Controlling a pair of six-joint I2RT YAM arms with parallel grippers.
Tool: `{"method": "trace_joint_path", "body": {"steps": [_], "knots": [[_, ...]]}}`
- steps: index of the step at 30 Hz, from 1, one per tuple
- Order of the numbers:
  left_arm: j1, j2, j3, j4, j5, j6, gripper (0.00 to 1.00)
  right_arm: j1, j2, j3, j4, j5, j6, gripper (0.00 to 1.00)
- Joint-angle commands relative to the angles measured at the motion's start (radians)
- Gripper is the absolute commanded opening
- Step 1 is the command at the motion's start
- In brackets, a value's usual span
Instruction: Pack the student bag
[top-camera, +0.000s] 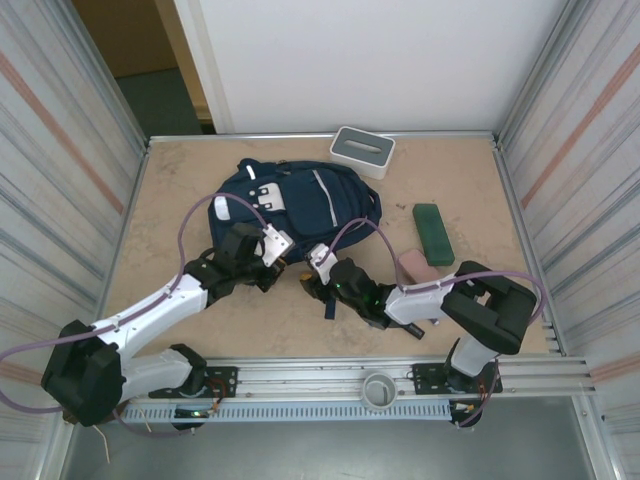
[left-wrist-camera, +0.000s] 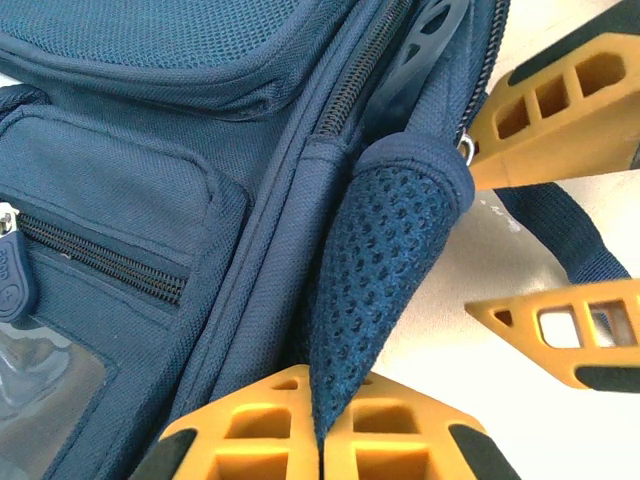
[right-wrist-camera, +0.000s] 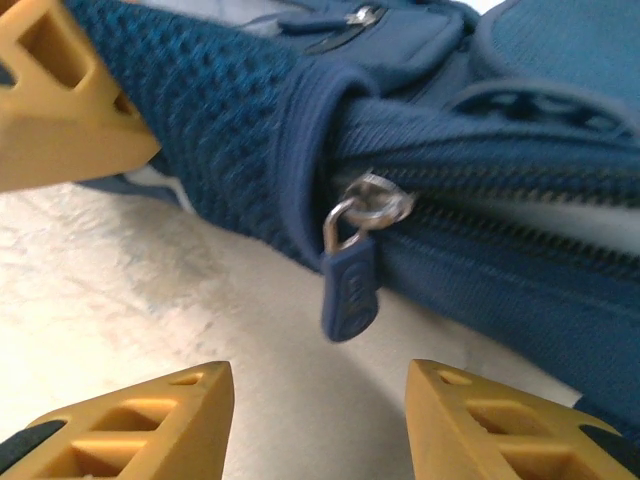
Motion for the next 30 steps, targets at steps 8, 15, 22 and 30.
{"method": "trace_joint_path", "body": {"steps": [8, 15, 22, 30], "knots": [[0.007, -0.026, 0.036, 0.091, 0.036, -0.024, 0.00, 0.006, 0.024, 0.048, 0.083, 0.070, -0.059, 0.33], [0.007, -0.020, 0.032, 0.091, 0.030, -0.024, 0.00, 0.006, 0.013, 0.062, 0.064, 0.054, -0.081, 0.18], [0.007, -0.014, 0.032, 0.090, 0.027, -0.026, 0.00, -0.004, 0.010, 0.064, 0.051, 0.035, -0.085, 0.07], [0.008, -0.009, 0.028, 0.091, 0.027, -0.026, 0.00, -0.010, 0.021, 0.082, 0.048, 0.021, -0.078, 0.11]]}}
